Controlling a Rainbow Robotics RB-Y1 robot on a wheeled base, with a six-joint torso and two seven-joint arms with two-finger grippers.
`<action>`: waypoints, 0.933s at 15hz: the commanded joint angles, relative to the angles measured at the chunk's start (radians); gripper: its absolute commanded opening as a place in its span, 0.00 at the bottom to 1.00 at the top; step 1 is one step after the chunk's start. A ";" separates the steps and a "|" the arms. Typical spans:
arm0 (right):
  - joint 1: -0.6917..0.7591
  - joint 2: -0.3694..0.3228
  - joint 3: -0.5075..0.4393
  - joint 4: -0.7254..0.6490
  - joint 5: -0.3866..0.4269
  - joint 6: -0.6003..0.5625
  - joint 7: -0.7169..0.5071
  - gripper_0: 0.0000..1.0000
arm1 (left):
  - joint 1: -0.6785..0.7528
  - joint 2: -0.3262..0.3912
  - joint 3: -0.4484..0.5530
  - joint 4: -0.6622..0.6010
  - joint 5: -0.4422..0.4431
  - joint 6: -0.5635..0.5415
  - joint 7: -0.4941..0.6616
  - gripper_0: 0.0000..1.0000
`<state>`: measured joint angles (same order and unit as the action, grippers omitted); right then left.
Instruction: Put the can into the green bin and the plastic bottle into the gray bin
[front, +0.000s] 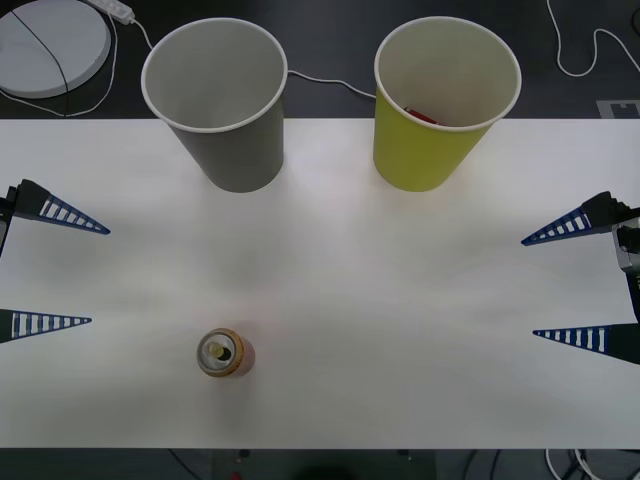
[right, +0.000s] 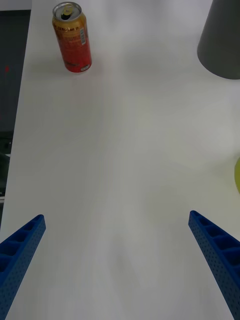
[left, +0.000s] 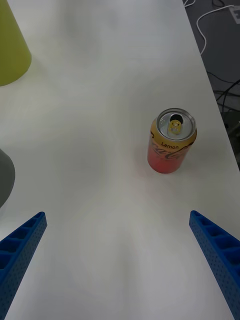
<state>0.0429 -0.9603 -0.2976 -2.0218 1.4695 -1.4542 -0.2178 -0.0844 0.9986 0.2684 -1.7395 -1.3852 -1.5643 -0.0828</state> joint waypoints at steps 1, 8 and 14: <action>0.000 0.000 0.000 0.000 0.000 0.000 0.000 1.00 | 0.000 0.000 0.000 0.000 0.000 0.000 0.000 1.00; 0.000 0.000 0.000 0.000 0.000 0.000 0.000 1.00 | 0.002 0.017 -0.026 0.023 0.000 -0.007 0.000 1.00; 0.000 0.000 0.000 0.000 0.000 0.000 0.000 1.00 | 0.003 0.017 -0.094 0.189 0.098 0.020 -0.138 1.00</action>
<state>0.0429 -0.9602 -0.2976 -2.0218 1.4695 -1.4543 -0.2178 -0.0815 1.0154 0.1907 -1.5795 -1.3029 -1.5552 -0.1866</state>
